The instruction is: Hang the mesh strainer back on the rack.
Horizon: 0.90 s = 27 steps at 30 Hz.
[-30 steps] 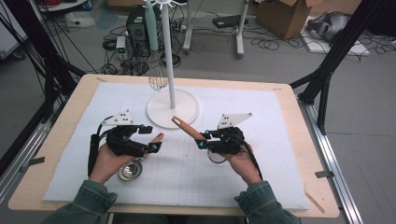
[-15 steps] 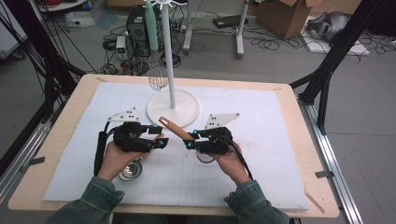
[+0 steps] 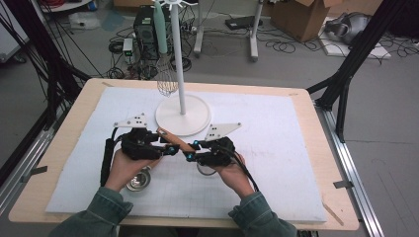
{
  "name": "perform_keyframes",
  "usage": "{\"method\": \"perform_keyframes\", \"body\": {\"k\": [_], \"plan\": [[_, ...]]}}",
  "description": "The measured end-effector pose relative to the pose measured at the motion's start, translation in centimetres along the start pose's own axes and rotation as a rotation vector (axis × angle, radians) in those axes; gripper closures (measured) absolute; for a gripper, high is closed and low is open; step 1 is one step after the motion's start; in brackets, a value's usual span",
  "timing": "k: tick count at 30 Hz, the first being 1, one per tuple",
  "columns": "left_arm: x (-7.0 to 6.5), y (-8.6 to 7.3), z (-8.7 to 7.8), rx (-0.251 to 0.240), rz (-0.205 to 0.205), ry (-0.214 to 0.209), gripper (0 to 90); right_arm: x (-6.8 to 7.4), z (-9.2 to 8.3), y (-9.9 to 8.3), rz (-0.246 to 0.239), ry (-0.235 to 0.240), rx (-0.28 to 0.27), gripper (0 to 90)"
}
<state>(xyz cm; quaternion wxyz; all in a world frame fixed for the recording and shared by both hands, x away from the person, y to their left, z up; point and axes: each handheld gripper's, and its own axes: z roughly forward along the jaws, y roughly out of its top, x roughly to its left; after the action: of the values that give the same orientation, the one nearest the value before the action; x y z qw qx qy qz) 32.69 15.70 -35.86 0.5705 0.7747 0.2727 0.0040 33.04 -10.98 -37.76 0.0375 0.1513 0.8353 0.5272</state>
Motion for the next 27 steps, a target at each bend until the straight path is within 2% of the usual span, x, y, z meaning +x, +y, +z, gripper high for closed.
{"method": "perform_keyframes", "body": {"k": [9,17,19,24,27], "plan": [[0.0,0.0,-0.1,-0.007,-0.009,-0.011,57.0,0.5,0.7,0.1,-0.010,0.015,0.008,70.0],[-0.1,0.1,-0.3,-0.015,0.001,-0.063,68.4,0.9,1.3,0.1,-0.029,0.030,0.039,70.3],[-0.3,0.1,-0.2,-0.011,0.015,-0.071,71.7,1.1,1.5,0.1,-0.036,0.036,0.051,70.4],[-0.5,0.1,-0.3,0.005,0.030,-0.081,72.2,1.2,1.7,0.1,-0.042,0.052,0.071,70.4],[-0.7,0.2,-0.2,0.011,0.042,-0.088,72.3,1.0,1.7,0.2,-0.037,0.083,0.083,69.9]]}}
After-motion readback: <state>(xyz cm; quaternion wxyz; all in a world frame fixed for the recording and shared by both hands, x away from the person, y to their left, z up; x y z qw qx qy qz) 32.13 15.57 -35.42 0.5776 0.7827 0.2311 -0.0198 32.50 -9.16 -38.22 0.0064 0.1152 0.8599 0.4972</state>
